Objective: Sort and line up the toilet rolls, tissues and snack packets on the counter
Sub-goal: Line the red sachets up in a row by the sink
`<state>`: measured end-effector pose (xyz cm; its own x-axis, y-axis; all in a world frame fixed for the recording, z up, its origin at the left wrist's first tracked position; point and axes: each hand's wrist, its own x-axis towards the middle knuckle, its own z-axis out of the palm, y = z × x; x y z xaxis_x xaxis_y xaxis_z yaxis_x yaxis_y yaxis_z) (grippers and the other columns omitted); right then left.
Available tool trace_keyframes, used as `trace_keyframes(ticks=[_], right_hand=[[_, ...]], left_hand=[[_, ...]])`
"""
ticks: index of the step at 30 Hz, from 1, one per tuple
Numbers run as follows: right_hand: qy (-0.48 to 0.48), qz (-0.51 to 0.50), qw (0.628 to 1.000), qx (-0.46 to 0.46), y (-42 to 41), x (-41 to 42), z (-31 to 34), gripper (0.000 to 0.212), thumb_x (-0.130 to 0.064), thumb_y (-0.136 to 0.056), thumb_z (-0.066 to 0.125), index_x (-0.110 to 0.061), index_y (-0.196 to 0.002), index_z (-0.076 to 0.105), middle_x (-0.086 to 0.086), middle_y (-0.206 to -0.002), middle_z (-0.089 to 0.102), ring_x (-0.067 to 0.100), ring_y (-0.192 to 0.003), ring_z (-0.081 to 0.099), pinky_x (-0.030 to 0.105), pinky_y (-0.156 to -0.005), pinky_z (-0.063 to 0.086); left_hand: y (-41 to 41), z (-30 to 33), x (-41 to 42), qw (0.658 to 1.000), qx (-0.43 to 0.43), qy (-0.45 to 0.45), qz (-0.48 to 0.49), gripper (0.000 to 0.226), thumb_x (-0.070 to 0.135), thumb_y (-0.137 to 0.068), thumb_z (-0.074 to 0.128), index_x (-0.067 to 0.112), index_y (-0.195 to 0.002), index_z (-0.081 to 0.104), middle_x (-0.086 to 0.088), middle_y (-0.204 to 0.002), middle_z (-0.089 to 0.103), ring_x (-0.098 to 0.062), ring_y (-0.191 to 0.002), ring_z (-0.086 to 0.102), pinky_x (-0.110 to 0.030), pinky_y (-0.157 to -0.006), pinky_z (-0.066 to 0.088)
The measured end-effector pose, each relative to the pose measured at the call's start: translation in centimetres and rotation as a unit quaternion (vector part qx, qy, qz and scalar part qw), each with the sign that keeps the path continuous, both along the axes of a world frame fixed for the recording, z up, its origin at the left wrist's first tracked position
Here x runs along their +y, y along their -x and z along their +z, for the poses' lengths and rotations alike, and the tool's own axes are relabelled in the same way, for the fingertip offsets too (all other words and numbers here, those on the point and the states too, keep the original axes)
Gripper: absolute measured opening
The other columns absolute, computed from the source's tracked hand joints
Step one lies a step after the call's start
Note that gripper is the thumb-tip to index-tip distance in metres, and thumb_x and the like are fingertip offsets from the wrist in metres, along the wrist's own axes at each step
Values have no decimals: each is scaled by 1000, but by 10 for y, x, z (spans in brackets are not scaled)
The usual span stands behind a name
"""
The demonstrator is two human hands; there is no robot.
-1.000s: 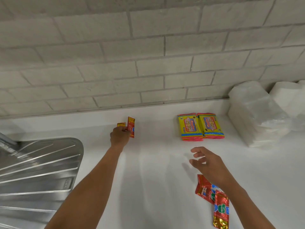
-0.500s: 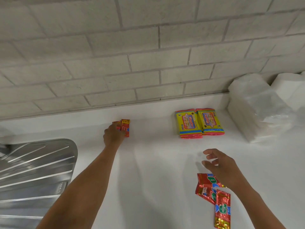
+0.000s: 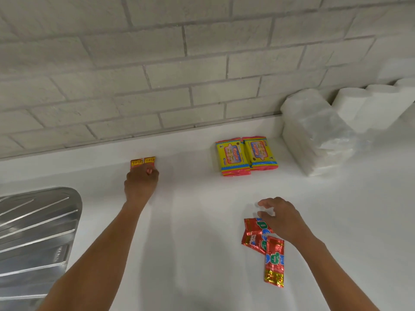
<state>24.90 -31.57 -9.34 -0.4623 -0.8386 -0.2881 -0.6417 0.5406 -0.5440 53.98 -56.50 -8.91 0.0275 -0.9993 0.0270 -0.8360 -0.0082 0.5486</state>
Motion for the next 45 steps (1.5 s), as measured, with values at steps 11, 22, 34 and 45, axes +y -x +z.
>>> trace_keyframes(ticks=[11, 22, 34, 45], right_hand=[[-70, 106, 988, 94, 11, 23, -4, 46, -27, -92, 64, -29, -137, 54, -4, -134, 52, 15, -124, 42, 37, -100, 45], [-81, 137, 982, 104, 19, 21, -6, 27, -32, -88, 68, -27, -113, 57, -3, -123, 51, 17, -120, 42, 36, -95, 43], [92, 133, 972, -169, 20, -5, 34, 33, 0, -87, 68, -31, -95, 60, -6, -97, 64, 12, -89, 64, 17, -67, 52], [191, 3, 942, -277, -7, -27, 47, 29, -18, -86, 76, -29, -110, 62, -10, -106, 65, 11, -91, 67, 21, -72, 52]], left_hand=[[51, 11, 105, 988, 91, 5, -123, 15, 30, -93, 62, 32, -105, 71, 8, -84, 65, -10, -78, 61, -29, -76, 48], [92, 1, 183, 979, 91, -39, -176, 19, 30, -94, 65, 34, -112, 69, 14, -93, 64, -3, -78, 62, -26, -78, 54], [137, 19, 203, 963, 20, -74, -257, 37, 35, -97, 60, 36, -134, 55, 13, -139, 53, -12, -119, 56, -29, -99, 51], [94, 31, 149, 970, 134, -74, -188, 11, 29, -91, 69, 28, -101, 74, 9, -94, 71, -11, -80, 68, -33, -77, 58]])
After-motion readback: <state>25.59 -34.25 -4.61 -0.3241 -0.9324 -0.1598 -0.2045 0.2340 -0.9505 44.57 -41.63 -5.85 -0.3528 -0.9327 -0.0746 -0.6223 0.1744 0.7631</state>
